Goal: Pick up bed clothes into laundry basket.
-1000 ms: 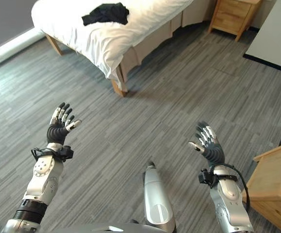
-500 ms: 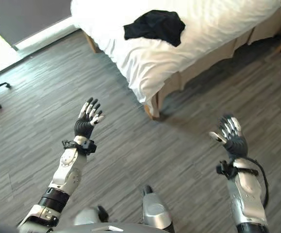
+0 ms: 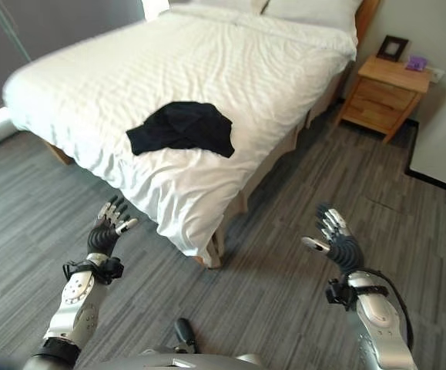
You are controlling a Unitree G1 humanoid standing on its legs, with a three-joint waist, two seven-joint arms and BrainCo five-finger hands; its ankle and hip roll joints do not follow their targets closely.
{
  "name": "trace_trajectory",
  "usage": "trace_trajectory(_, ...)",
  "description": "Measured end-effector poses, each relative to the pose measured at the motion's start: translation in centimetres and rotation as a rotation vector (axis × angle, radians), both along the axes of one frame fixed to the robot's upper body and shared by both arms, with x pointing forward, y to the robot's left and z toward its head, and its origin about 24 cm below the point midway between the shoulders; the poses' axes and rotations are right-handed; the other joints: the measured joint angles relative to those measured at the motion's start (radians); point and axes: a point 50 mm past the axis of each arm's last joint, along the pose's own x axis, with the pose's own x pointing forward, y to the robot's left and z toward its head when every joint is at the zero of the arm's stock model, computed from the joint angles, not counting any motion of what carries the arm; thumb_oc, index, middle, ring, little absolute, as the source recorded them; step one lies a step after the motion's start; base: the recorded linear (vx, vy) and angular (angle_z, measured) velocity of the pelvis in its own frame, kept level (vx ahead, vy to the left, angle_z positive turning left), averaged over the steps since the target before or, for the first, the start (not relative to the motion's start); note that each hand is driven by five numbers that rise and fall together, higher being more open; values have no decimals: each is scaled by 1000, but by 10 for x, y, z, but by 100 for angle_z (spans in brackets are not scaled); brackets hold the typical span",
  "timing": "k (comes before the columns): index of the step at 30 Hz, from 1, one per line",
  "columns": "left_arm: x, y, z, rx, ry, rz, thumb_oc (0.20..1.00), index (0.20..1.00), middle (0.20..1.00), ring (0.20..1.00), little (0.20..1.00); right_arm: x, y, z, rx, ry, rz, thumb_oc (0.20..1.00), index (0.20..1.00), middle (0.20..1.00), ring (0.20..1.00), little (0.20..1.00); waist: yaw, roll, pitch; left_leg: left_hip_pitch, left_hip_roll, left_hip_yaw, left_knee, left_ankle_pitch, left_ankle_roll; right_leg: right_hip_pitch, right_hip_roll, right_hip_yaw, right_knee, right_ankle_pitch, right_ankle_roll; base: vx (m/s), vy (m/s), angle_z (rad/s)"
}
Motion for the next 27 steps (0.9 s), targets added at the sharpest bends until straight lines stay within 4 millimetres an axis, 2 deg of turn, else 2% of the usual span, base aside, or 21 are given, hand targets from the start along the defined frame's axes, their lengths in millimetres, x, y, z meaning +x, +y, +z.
trace_trajectory(1, 4, -1, 4, 0, -17, -2, 1000, 1000, 1000, 1000, 1000, 2, 3, 4, -6, -17, 17, 1000, 1000, 1000, 1000, 1000, 3, 9, 6, 10, -7, -4, 0, -12, -4, -84, -13, -3, 109, -9, 8, 465, -59, 17)
trace_trajectory(2, 12, -3, 14, 5, -59, -16, 1000, 1000, 1000, 1000, 1000, 13, 6, 14, -31, -63, 47, 1000, 1000, 1000, 1000, 1000, -10, 47, 64, 65, -5, -42, 0, -59, -35, -251, -25, -3, 245, -37, -21, 351, -74, 32)
trace_trajectory(3, 15, -6, 18, 8, -72, -28, 1000, 1000, 1000, 1000, 1000, 17, 5, 19, -54, -83, 49, 1000, 1000, 1000, 1000, 1000, -21, 74, 97, 87, 8, -54, 0, -65, -41, -311, -33, -23, 204, -56, -48, 293, -112, 43)
trace_trajectory(4, 16, -8, 22, 11, -90, -41, 1000, 1000, 1000, 1000, 1000, 21, 3, 22, -76, -85, 55, 1000, 1000, 1000, 1000, 1000, -24, 103, 111, 86, 17, -49, 0, -67, -47, -374, -38, -20, 86, -47, -48, 208, -89, 60)
trace_trajectory(5, 18, -9, 28, 20, -116, -54, 1000, 1000, 1000, 1000, 1000, 20, 0, 23, -99, -76, 58, 1000, 1000, 1000, 1000, 1000, -33, 109, 110, 92, 13, -43, 0, -73, -52, -430, -54, 11, -64, -17, -48, 317, -149, 89)
trace_trajectory(6, 19, -8, 33, 18, -142, -59, 1000, 1000, 1000, 1000, 1000, 20, -5, 23, -130, -60, 57, 1000, 1000, 1000, 1000, 1000, -49, 105, 115, 105, 13, -67, -5, -105, -60, -451, -70, 42, -261, 45, -33, 302, -157, 83)
trace_trajectory(8, 19, -3, 28, 23, -120, -48, 1000, 1000, 1000, 1000, 1000, 23, -14, 21, -210, -35, 46, 1000, 1000, 1000, 1000, 1000, -30, 94, 116, 137, 18, -91, -6, -144, -85, -453, -73, 122, -621, 210, -39, 266, -176, 44)
trace_trajectory(9, 19, -3, 23, 26, -96, -48, 1000, 1000, 1000, 1000, 1000, 24, -21, 24, -263, -33, 25, 1000, 1000, 1000, 1000, 1000, -26, 90, 114, 150, 21, -123, -5, -156, -102, -428, -67, 181, -749, 279, -10, 235, -199, 74)
trace_trajectory(11, 17, -10, 12, 24, -50, -80, 1000, 1000, 1000, 1000, 1000, 21, -42, 24, -363, 6, -50, 1000, 1000, 1000, 1000, 1000, -44, 78, 109, 213, 48, -199, -5, -171, -109, -348, -70, 207, -721, 361, -1, 159, -265, 114)
trace_trajectory(12, 8, -15, 4, 8, -22, -111, 1000, 1000, 1000, 1000, 1000, 23, -62, 34, -499, 49, -66, 1000, 1000, 1000, 1000, 1000, -29, 80, 105, 242, 90, -230, -4, -174, -127, -317, -54, 136, -716, 470, 1, 70, -252, 96)
trace_trajectory(13, 5, -19, 0, -4, -12, -126, 1000, 1000, 1000, 1000, 1000, 23, -75, 45, -575, 55, -82, 1000, 1000, 1000, 1000, 1000, -23, 96, 95, 238, 110, -238, 0, -168, -137, -305, -44, 116, -732, 505, 2, 28, -157, 76)
trace_trajectory(14, 1, -23, -3, -15, -1, -139, 1000, 1000, 1000, 1000, 1000, 25, -89, 60, -649, 49, -112, 1000, 1000, 1000, 1000, 1000, -16, 120, 87, 224, 131, -237, 0, -155, -156, -292, -37, 89, -766, 505, -8, 52, -118, 84)
trace_trajectory(15, -4, -24, -7, -15, 21, -167, 1000, 1000, 1000, 1000, 1000, 35, -107, 90, -770, 16, -172, 1000, 1000, 1000, 1000, 1000, -22, 132, 87, 205, 146, -226, 4, -113, -201, -267, -42, 45, -820, 540, -48, 32, -74, 81)
trace_trajectory(17, -8, -23, -13, -13, 64, -182, 1000, 1000, 1000, 1000, 1000, 55, -116, 125, -878, -55, -241, 1000, 1000, 1000, 1000, 1000, 8, 120, 97, 179, 149, -184, -1, -94, -218, -258, -48, 19, -820, 520, -79, 22, -90, 59)
trace_trajectory(18, -6, -23, -13, -2, 70, -197, 1000, 1000, 1000, 1000, 1000, 72, -113, 157, -944, -140, -269, 1000, 1000, 1000, 1000, 1000, 32, 116, 106, 157, 150, -167, -6, -95, -220, -246, -49, 2, -820, 512, -96, -4, -104, 28)
trace_trajectory(19, -7, -22, -14, 7, 82, -204, 1000, 1000, 1000, 1000, 1000, 85, -109, 172, -989, -175, -278, 1000, 1000, 1000, 1000, 1000, 39, 117, 107, 147, 154, -166, -6, -95, -219, -242, -44, -4, -820, 500, -100, -8, -96, 27)
trace_trajectory(21, -7, -29, -16, 13, 97, -253, 1000, 1000, 1000, 1000, 1000, 111, -106, 197, -1089, -185, -301, 1000, 1000, 1000, 1000, 1000, 68, 142, 119, 119, 171, -170, -6, -94, -218, -221, -21, -28, -821, 485, -101, -13, -55, 21)
trace_trajectory(23, -7, -36, -16, 8, 100, -298, 1000, 1000, 1000, 1000, 1000, 120, -107, 210, -1138, -177, -335, 1000, 1000, 1000, 1000, 1000, 98, 187, 121, 98, 186, -169, -5, -80, -205, -201, 7, -50, -826, 468, -115, -49, -60, 17)
trace_trajectory(24, -8, -35, -16, 3, 103, -305, 1000, 1000, 1000, 1000, 1000, 132, -105, 224, -1279, -135, -334, 1000, 1000, 1000, 1000, 1000, 104, 227, 122, 75, 194, -171, -5, -88, -215, -207, 34, -52, -825, 467, -115, -38, -29, 1)
trace_trajectory(25, -9, -33, -15, -6, 98, -301, 1000, 1000, 1000, 1000, 1000, 136, -107, 231, -1337, -111, -351, 1000, 1000, 1000, 1000, 1000, 118, 246, 120, 54, 200, -175, -5, -94, -212, -215, 47, -57, -824, 468, -115, -51, -43, -20)
trace_trajectory(27, -13, -25, -18, 4, 118, -289, 1000, 1000, 1000, 1000, 1000, 149, -109, 246, -1519, -24, -387, 1000, 1000, 1000, 1000, 1000, 125, 251, 118, 13, 192, -188, 9, -94, -220, -251, 40, -50, -820, 474, -109, -17, -20, -7)
